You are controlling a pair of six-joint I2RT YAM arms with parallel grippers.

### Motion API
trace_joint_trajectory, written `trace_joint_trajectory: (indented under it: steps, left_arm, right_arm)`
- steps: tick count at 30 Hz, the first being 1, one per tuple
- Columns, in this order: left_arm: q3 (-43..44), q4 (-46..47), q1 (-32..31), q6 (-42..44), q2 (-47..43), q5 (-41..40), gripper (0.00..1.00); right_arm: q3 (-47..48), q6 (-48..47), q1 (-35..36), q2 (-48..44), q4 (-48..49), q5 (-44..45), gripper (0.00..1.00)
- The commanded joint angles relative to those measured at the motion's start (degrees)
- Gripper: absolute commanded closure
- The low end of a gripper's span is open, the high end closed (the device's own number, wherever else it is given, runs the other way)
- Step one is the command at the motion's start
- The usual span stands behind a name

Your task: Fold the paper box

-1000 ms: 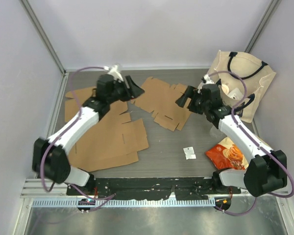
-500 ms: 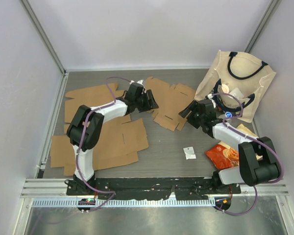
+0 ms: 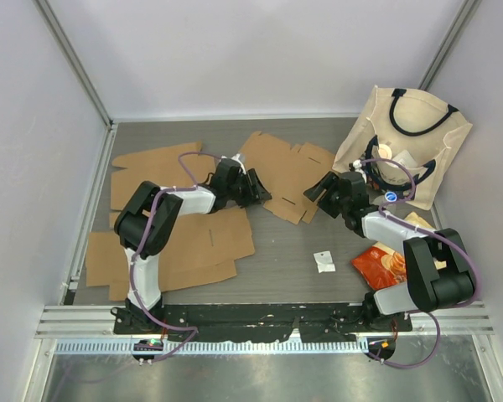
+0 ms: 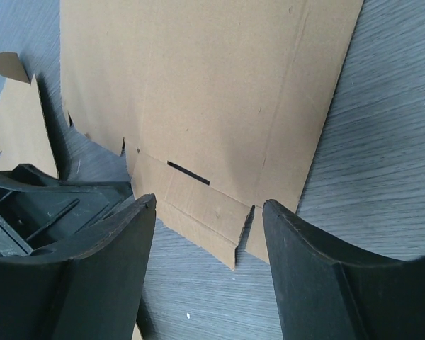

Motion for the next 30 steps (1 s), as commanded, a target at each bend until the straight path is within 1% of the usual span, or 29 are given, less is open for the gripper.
trace_joint_trajectory:
  steps: [1,6,11,18,20,21,23,24,27,30]
  left_arm:
    - [0.10,6.77,-0.20,-2.98,2.78,3.54,0.48]
    - [-0.95,8.53,-0.20,-4.21,3.40,4.60,0.52]
    - [-2.62,9.94,-0.20,-3.77,2.08,5.65,0.60]
    - [-2.63,11.16,-0.11,-3.86,2.17,8.38,0.83]
    - [-2.71,12.31,-0.02,-4.47,2.17,8.99,0.86]
    - [-2.36,13.09,-0.02,-5.00,2.08,9.34,0.92]
    - [-2.01,13.19,0.15,-5.09,1.73,10.05,0.96]
    - [-1.75,13.63,0.15,-5.18,1.47,10.05,1.00]
    - [-1.39,13.11,0.50,-4.74,-0.46,10.05,1.00]
    - [-1.39,9.43,0.85,-2.99,-3.45,7.77,1.00]
  right_arm:
    - [0.07,-1.82,-0.61,-1.64,2.46,-1.08,0.33]
    - [0.15,-3.32,-1.14,-3.40,1.50,-1.17,0.33]
    - [-0.20,-3.84,-1.67,-3.49,1.41,-2.14,0.33]
    - [-0.37,-4.72,-1.84,-3.41,1.32,-3.63,0.32]
    - [-0.37,-4.90,-1.93,-3.58,0.97,-3.55,0.32]
    - [-0.37,-4.90,-2.11,-3.49,0.88,-3.55,0.32]
    - [-0.46,-4.81,-2.54,-3.67,0.70,-3.72,0.30]
    - [-0.55,-4.46,-2.81,-3.84,0.35,-4.07,0.30]
    - [-1.42,-2.36,-5.00,-4.28,0.53,-5.30,0.27]
    - [-2.22,-0.16,-7.81,-4.99,-0.09,-6.27,0.22]
